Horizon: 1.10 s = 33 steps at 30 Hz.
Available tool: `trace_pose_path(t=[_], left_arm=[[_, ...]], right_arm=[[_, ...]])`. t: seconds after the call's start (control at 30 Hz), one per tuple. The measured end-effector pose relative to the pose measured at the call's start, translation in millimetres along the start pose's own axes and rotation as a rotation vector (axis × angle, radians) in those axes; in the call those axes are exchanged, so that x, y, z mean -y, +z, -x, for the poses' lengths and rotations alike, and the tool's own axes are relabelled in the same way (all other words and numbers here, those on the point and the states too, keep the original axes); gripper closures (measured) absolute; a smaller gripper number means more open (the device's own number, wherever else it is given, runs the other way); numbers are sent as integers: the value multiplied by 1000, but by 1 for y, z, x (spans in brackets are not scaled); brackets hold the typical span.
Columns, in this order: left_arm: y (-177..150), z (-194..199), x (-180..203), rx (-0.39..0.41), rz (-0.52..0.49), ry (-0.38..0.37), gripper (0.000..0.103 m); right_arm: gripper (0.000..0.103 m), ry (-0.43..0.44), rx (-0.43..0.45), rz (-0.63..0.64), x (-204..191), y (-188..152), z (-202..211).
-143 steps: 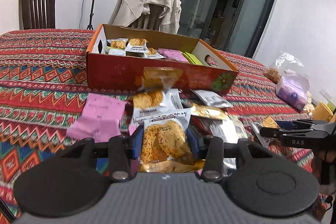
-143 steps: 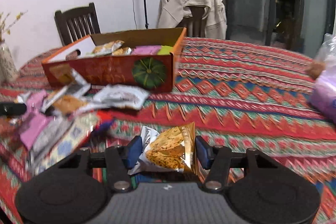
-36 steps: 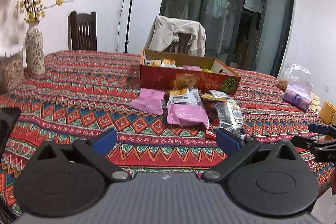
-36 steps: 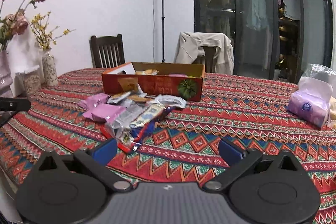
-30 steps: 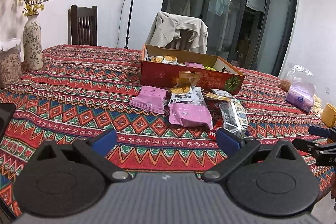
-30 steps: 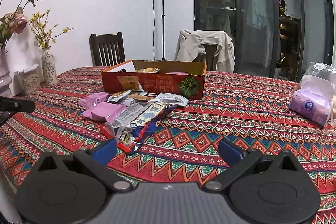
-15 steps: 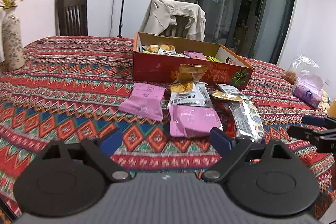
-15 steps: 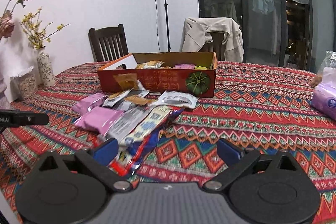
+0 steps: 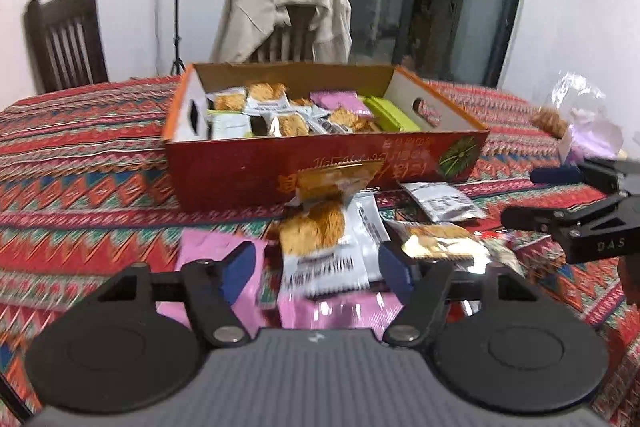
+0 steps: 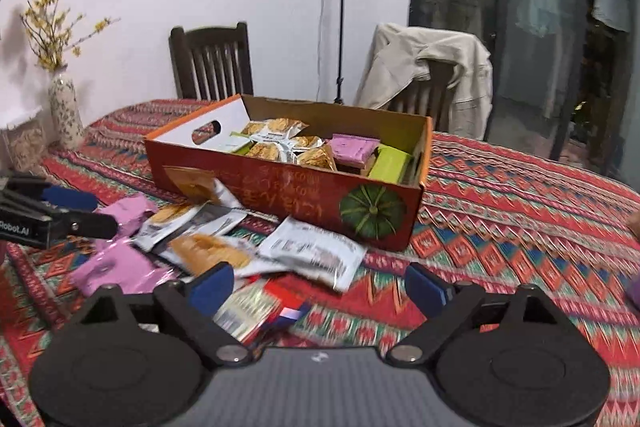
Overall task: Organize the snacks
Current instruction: 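Grasp a cookie packet with the left tool while the right tool grasps a white packet, then carry the cookie packet and white packet into the box and open both tools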
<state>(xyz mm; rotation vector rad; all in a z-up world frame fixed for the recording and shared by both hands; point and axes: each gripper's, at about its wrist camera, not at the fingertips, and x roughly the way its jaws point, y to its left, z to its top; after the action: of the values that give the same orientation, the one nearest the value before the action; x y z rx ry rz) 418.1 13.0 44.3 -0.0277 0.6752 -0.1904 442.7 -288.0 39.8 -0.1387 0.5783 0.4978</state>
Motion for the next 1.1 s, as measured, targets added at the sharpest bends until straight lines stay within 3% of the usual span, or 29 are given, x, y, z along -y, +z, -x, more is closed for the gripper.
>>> trace_pose_path(t=[0.2, 0.3, 0.43, 0.53, 0.57, 0.63, 0.8, 1.0, 1.1], left_arm=[[14, -42, -2, -92, 5, -47, 33], [10, -54, -5, -135, 28, -64, 32], [9, -56, -6, -123, 41, -75, 31], [8, -54, -8, -107, 53, -72, 50], [8, -53, -9, -104, 61, -75, 52], [8, -49, -9, -100, 76, -76, 55], [8, -28, -3, -58, 64, -68, 57], [0, 5, -4, 1, 108, -61, 57], [-4, 25, -8, 33, 135, -49, 57]], right_arm=[[30, 60, -40, 112, 8, 20, -50], [30, 104, -66, 142, 9, 24, -71], [30, 155, -95, 130, 14, 24, -93], [30, 197, -104, 64, 23, 18, -99], [30, 205, -117, 38, 27, 17, -98], [40, 182, -134, 3, 33, 16, -94], [40, 115, -145, -46, 43, 8, -80], [32, 61, -131, -117, 35, 9, -79], [26, -9, -134, -79, 23, 10, -89]])
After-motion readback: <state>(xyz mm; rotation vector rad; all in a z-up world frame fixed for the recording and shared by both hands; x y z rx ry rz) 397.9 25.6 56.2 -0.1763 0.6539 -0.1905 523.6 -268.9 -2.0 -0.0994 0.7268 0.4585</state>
